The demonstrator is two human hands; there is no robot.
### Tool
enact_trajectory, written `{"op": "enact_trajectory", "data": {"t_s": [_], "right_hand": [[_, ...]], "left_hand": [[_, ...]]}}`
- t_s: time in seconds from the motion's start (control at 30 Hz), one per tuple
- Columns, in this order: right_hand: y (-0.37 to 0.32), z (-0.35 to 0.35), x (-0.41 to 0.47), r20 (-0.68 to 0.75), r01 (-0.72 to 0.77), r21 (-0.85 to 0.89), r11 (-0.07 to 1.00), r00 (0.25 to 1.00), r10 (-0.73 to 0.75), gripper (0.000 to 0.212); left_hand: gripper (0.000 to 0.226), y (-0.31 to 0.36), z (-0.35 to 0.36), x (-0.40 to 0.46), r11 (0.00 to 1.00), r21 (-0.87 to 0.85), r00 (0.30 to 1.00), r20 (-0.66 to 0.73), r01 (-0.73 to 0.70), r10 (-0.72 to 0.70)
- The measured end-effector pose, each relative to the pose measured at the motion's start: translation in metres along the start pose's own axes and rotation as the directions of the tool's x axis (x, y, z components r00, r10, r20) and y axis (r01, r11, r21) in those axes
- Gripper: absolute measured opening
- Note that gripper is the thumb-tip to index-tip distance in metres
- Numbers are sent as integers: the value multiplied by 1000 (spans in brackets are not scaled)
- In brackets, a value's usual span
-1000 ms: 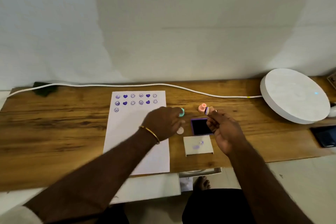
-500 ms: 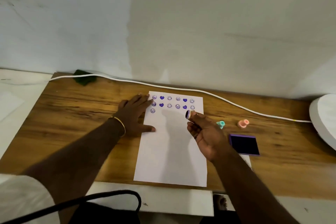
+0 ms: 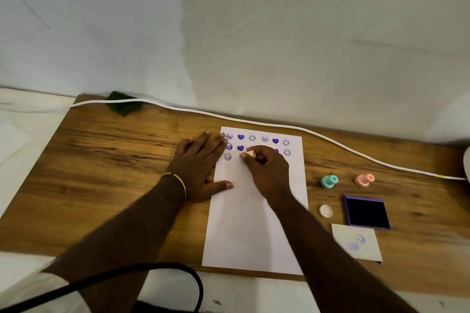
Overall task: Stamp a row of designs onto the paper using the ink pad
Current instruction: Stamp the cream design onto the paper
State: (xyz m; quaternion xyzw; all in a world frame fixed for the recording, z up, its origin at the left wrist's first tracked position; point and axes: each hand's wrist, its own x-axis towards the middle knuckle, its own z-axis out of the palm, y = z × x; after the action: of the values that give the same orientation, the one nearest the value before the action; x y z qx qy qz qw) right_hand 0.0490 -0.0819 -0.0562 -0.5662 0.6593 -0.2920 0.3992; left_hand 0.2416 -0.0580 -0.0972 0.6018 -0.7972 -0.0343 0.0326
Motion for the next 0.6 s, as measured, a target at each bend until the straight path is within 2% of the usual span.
{"op": "enact_trajectory", "data": {"t_s": [0.1, 0.3, 0.6], "right_hand": [[1, 6, 2, 0, 54, -101, 993, 999, -54, 25], [1, 11, 5, 21, 67, -236, 969, 998, -64, 37], [2, 16, 5, 41, 129, -365, 922, 992, -123, 36]], "left_hand": [[101, 0, 1, 1, 1000, -19, 1000, -8, 14, -14], [100, 1, 4, 2, 1000, -13, 1000, -20, 16, -17], [101, 2, 3, 2, 1000, 3, 1000, -12, 22, -22]]}}
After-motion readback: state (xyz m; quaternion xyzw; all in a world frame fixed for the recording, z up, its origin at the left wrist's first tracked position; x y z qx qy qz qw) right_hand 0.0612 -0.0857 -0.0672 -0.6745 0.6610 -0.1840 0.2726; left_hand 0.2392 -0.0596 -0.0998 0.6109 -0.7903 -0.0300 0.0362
